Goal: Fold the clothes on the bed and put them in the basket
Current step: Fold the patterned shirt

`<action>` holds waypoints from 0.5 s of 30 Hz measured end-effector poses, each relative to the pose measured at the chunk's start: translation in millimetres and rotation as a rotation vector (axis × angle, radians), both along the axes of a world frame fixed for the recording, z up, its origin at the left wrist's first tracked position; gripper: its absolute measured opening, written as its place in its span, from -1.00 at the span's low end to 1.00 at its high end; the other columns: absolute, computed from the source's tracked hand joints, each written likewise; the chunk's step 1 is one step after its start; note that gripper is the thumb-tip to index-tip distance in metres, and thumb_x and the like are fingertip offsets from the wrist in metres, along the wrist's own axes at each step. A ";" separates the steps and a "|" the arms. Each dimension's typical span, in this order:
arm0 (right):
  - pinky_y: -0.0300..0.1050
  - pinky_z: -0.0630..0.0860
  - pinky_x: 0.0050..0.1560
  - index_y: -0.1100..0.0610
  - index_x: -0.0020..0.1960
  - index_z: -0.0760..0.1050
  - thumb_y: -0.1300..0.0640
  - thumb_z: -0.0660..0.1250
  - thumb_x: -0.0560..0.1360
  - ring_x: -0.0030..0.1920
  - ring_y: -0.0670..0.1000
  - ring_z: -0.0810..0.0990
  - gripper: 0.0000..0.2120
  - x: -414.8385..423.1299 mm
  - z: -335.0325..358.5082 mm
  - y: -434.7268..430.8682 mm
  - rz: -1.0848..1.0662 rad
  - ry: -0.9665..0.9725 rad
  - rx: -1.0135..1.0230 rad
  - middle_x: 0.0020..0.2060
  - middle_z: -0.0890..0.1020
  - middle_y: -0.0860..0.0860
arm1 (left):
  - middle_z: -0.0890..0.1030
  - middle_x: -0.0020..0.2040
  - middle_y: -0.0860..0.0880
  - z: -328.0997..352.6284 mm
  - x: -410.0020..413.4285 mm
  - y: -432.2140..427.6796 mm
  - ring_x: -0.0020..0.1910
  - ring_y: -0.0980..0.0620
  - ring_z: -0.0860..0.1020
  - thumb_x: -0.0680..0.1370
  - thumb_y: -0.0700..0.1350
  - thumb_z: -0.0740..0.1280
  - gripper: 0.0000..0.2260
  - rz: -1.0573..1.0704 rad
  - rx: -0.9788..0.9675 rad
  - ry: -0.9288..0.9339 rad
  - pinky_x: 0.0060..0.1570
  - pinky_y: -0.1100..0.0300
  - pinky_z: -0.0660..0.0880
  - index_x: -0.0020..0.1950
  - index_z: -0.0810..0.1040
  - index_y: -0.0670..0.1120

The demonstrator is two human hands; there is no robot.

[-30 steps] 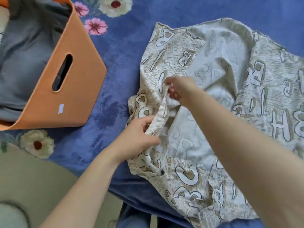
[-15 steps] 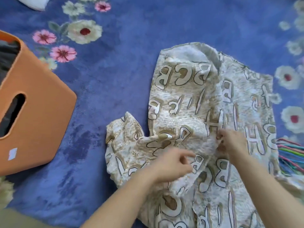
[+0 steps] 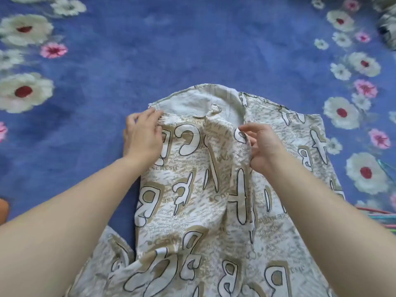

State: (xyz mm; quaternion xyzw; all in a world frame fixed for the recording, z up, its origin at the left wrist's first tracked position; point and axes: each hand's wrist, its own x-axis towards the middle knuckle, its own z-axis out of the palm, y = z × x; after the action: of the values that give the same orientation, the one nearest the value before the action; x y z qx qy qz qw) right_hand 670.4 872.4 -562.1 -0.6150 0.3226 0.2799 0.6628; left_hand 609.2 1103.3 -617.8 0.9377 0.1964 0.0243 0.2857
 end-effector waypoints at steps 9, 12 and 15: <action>-0.22 0.48 -0.34 0.11 -0.16 0.53 0.54 0.22 0.29 -0.33 -0.04 0.53 -0.64 51.4 0.1 -35.9 -0.280 -0.562 -0.284 -0.31 0.54 0.02 | 0.55 -0.24 0.04 14.7 48.5 40.2 0.13 -0.03 0.34 0.56 0.09 0.23 -0.77 -0.400 0.433 0.181 0.29 -0.06 0.00 -0.20 0.53 0.00; -0.30 0.50 -0.31 0.07 -0.13 0.52 0.53 0.23 0.33 -0.38 -0.17 0.54 -0.62 62.9 -0.1 -34.5 -0.074 -0.627 -0.368 -0.33 0.55 -0.04 | 0.47 -0.37 0.09 43.9 67.7 67.5 -0.06 -0.07 0.38 0.44 0.16 0.16 -0.73 -0.363 0.282 0.090 0.08 0.07 0.19 -0.26 0.53 0.03; -0.30 0.50 -0.26 0.11 -0.11 0.49 0.49 0.28 0.38 -0.34 -0.15 0.55 -0.70 90.1 4.6 -20.7 -0.048 -0.638 -0.368 -0.30 0.57 -0.03 | 0.50 -0.45 0.04 63.5 102.1 84.9 -0.40 0.02 0.39 0.40 0.07 0.20 -0.71 -0.130 0.006 -0.019 -0.34 0.16 0.30 -0.24 0.56 -0.13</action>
State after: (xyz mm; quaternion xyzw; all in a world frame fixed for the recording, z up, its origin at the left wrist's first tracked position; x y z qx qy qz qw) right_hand 760.5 851.6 -557.5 -0.7725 0.1591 -0.0042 0.6147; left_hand 711.3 1188.2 -554.3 0.9491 0.1322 0.0149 0.2856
